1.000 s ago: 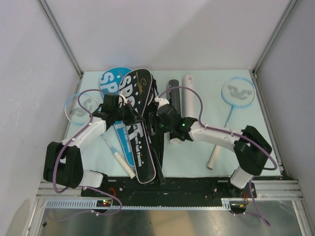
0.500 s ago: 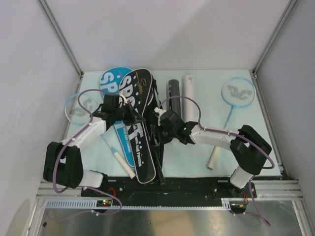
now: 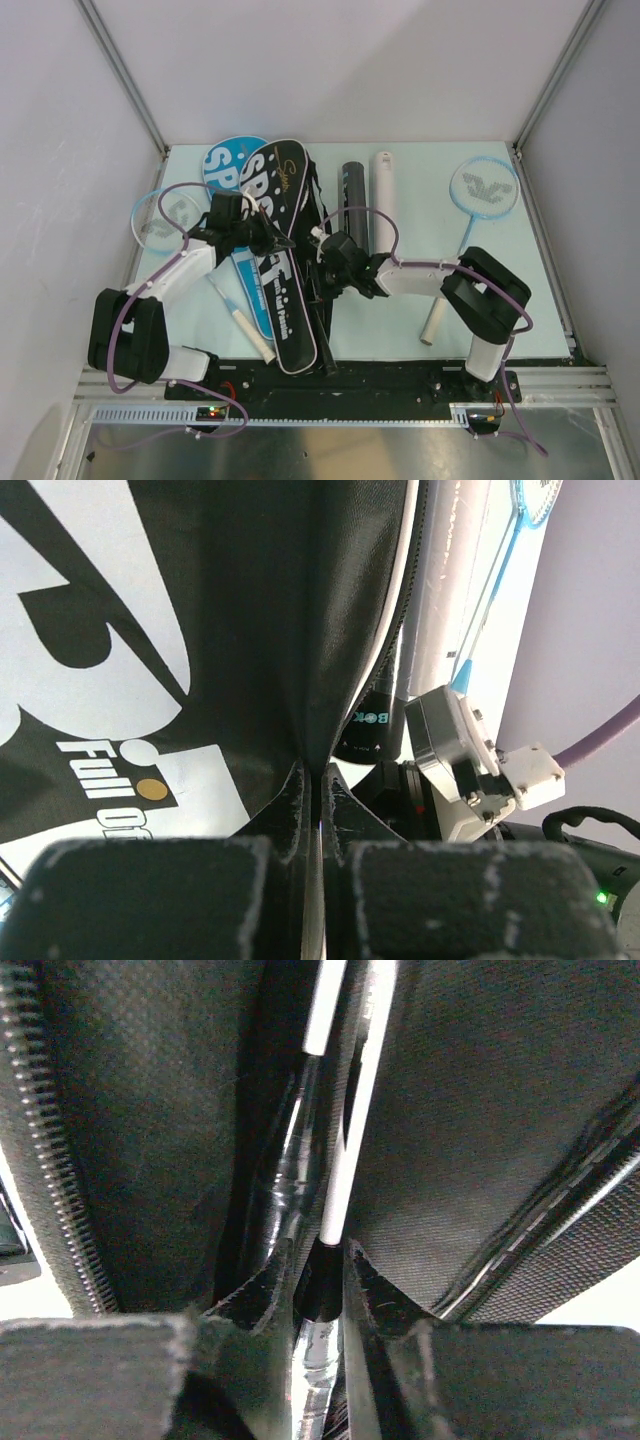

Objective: Pack up the badminton gear
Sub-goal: Place the racket in the racket bag.

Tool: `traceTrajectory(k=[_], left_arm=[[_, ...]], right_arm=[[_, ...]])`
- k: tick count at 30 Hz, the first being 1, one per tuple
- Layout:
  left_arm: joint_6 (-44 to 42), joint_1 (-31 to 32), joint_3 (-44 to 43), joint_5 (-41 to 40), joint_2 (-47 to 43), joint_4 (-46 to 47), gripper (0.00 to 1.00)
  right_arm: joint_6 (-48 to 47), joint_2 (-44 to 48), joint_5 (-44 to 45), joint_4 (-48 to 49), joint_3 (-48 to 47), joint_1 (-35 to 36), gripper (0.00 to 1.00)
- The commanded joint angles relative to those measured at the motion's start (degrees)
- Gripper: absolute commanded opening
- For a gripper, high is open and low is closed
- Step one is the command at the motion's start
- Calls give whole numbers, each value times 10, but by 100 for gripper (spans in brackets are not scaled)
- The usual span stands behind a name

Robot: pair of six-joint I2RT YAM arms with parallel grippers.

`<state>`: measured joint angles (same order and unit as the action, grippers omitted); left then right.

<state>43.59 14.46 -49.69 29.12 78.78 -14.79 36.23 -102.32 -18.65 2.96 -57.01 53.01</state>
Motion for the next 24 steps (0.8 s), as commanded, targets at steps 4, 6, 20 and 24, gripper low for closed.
traceTrajectory(k=[4, 6, 20, 24], left_arm=[[15, 2, 14, -1, -31, 20, 0], [21, 3, 21, -5, -36, 20, 0], [120, 2, 84, -5, -101, 103, 0], [132, 2, 93, 2, -95, 125, 0]], right_arm=[[38, 19, 20, 69, 0, -27, 6], [59, 25, 41, 91, -1, -35, 6], [173, -71, 182, 235, -65, 0, 5], [175, -91, 223, 239, -83, 19, 5]])
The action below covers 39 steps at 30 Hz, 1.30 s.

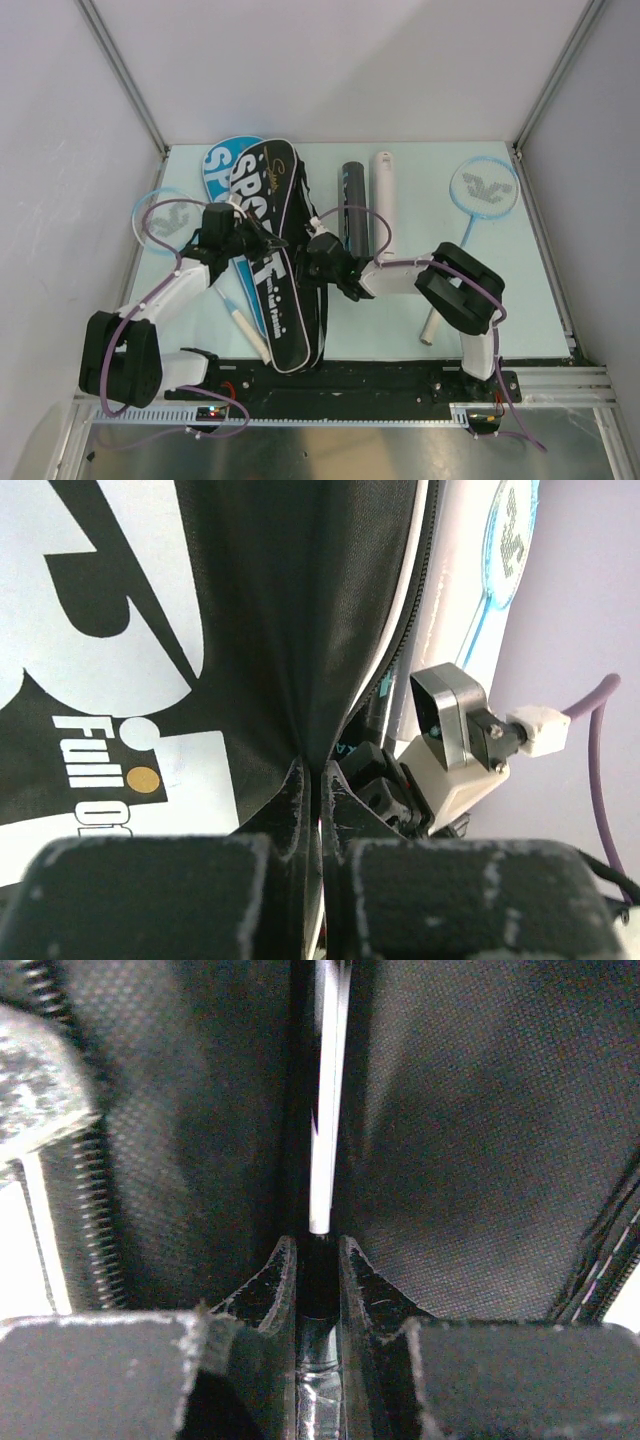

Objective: Pack up the badminton gear
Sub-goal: Place the racket in the racket bag.

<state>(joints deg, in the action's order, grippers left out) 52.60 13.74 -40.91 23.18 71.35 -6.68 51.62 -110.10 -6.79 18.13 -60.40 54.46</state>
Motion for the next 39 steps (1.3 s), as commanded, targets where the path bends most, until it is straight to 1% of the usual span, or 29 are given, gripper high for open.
traceTrajectory(k=[1, 5, 7, 11, 12, 14, 16, 18, 21, 24, 27, 30, 33, 36, 39], left_arm=[[43, 10, 6, 64, -19, 46, 0], [42, 9, 5, 60, -22, 49, 0], [38, 10, 4, 57, -20, 49, 0], [28, 9, -2, 57, -6, 49, 1], [24, 7, -2, 56, -4, 49, 4], [16, 3, -4, 53, 0, 46, 18], [1, -2, -9, 43, 2, 31, 31], [-15, -4, -18, 32, 1, 17, 38], [-32, -6, -29, 16, 0, -1, 41], [-41, -8, -35, 2, 0, -16, 43], [-50, -8, -41, -12, -1, -36, 43], [-63, -9, -48, -31, -5, -59, 43], [-80, -10, -56, -58, -13, -94, 43], [-93, -15, -57, -75, -25, -122, 43], [-101, -25, -52, -79, -38, -139, 43]], right_arm=[[20, -19, 107, 90, -52, 8, 5], [30, -37, 111, 93, -57, 12, 6], [37, -40, 108, 90, -57, 13, 13], [23, -16, 104, 54, -57, 14, 33], [13, -5, 107, 38, -57, 14, 39], [-6, 25, 111, -10, -56, 14, 50], [-21, 52, 111, -61, -55, 12, 57], [-30, 75, 107, -113, -51, 6, 62], [-36, 108, 111, -166, -39, 2, 67], [-33, 153, 116, -175, -1, -4, 71], [-32, 179, 116, -175, 21, -9, 77], [-34, 178, 105, -168, 26, -9, 83], [-29, 168, 95, -158, 30, -9, 86], [-25, 157, 95, -153, 33, -5, 87], [-18, 141, 96, -158, 36, 0, 86]])
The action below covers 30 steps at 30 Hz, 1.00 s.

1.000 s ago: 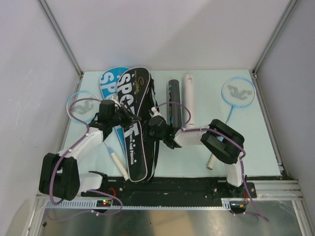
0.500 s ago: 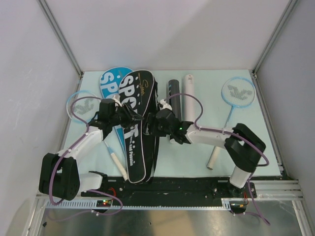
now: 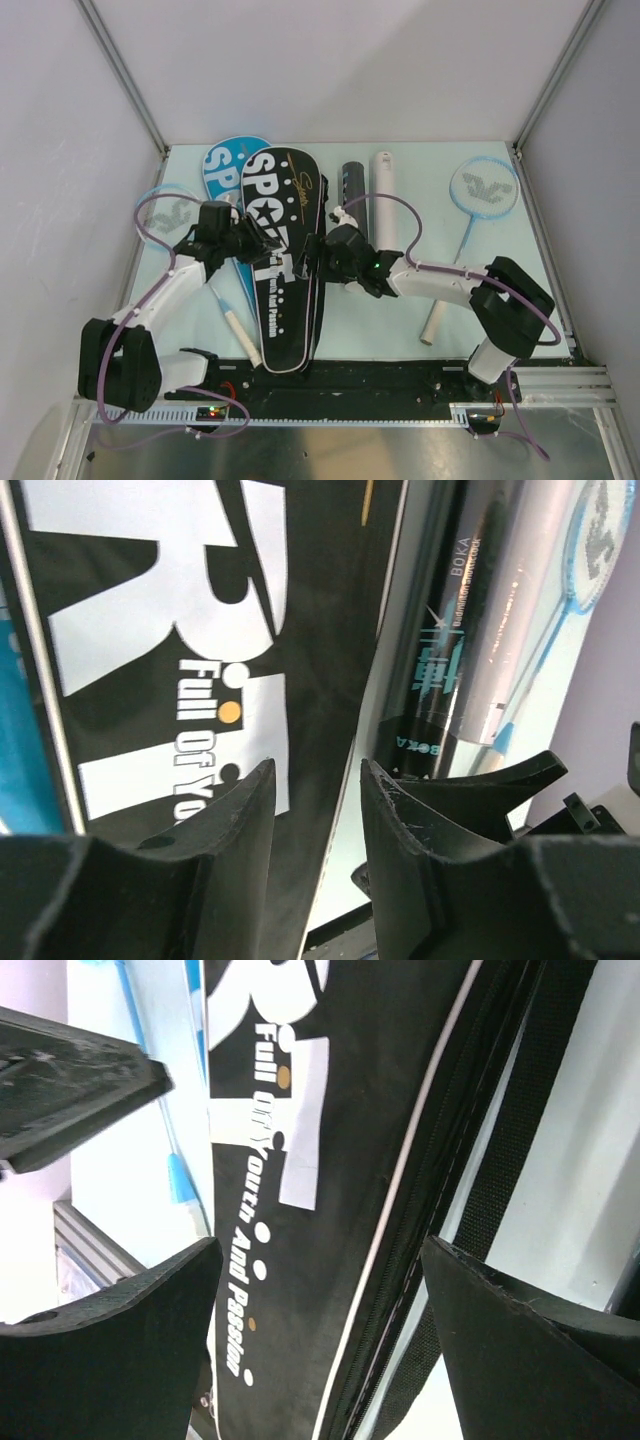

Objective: Pack up the badminton gear
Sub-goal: Place the racket in the racket bag, then pick up the racket bag from the center of the board.

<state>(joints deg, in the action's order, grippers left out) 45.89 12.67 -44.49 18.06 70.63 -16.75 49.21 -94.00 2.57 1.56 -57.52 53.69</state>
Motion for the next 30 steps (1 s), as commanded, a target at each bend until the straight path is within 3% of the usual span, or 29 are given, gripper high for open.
traceTrajectory(k=[1, 14, 18, 24, 30], left_arm=[[-35, -17, -15, -28, -36, -42, 43], [-58, -62, -13, -13, -88, -72, 44], [-70, -76, -13, -13, -100, -85, 45], [-74, -90, -17, -3, -111, -91, 45], [-73, -96, -37, 1, -112, -93, 45]], right_arm=[[8, -24, 2, 9, 9, 10, 85], [35, -90, -12, 32, 26, 41, 83], [43, -110, -40, 71, 34, 45, 78], [33, -113, -54, 100, 36, 44, 60], [19, -92, -63, 128, 49, 32, 29]])
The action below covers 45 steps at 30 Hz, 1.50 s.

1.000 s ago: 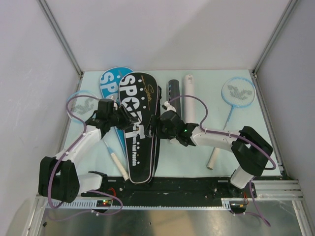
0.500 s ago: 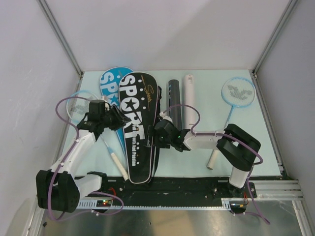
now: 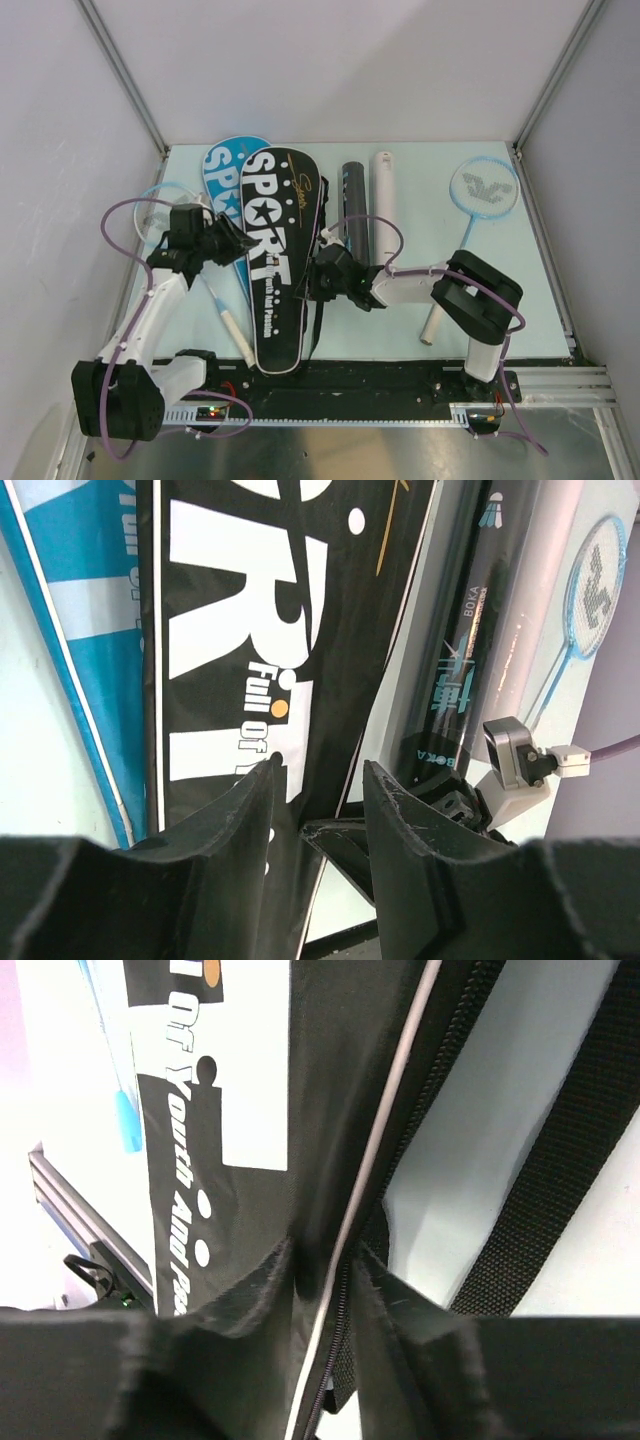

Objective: Pack up the badminton gear
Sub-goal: Pick up the racket bag from the center of the board.

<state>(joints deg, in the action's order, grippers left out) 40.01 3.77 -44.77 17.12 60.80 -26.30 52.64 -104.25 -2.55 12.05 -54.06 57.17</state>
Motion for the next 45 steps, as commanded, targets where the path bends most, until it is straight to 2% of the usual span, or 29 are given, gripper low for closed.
traceTrajectory(k=[1, 4, 6, 9, 15, 20, 25, 32, 37, 39, 45], left_arm=[[-15, -8, -37, 10, -12, 3, 45], [-12, -13, -47, 17, -3, 3, 45], [-9, -16, -59, 19, 3, 3, 45], [-7, -19, -84, 17, 18, 1, 48], [-3, -30, -176, 10, 81, -19, 49], [7, -36, -245, -7, 123, -20, 50], [23, -74, -324, 20, 180, -20, 51], [48, -106, -395, 49, 241, -21, 50], [55, -127, -419, 64, 266, -21, 51], [56, -134, -424, 67, 272, -21, 51], [62, -145, -421, 77, 283, -20, 52]], right_arm=[[-18, 16, -9, 24, 17, -4, 21], [-39, 43, 2, 16, 20, -5, 4], [-56, 65, 10, 7, 20, -6, 1], [-92, 100, 21, -21, 18, -5, 0], [-216, 135, 81, -246, -94, 19, 0], [-315, 138, 180, -396, -180, 65, 0], [-395, 132, 284, -482, -239, 103, 0], [-533, 125, 431, -484, -267, 141, 0], [-649, 115, 531, -433, -234, 189, 0], [-654, 111, 542, -416, -210, 204, 0], [-588, 99, 541, -390, -151, 243, 0]])
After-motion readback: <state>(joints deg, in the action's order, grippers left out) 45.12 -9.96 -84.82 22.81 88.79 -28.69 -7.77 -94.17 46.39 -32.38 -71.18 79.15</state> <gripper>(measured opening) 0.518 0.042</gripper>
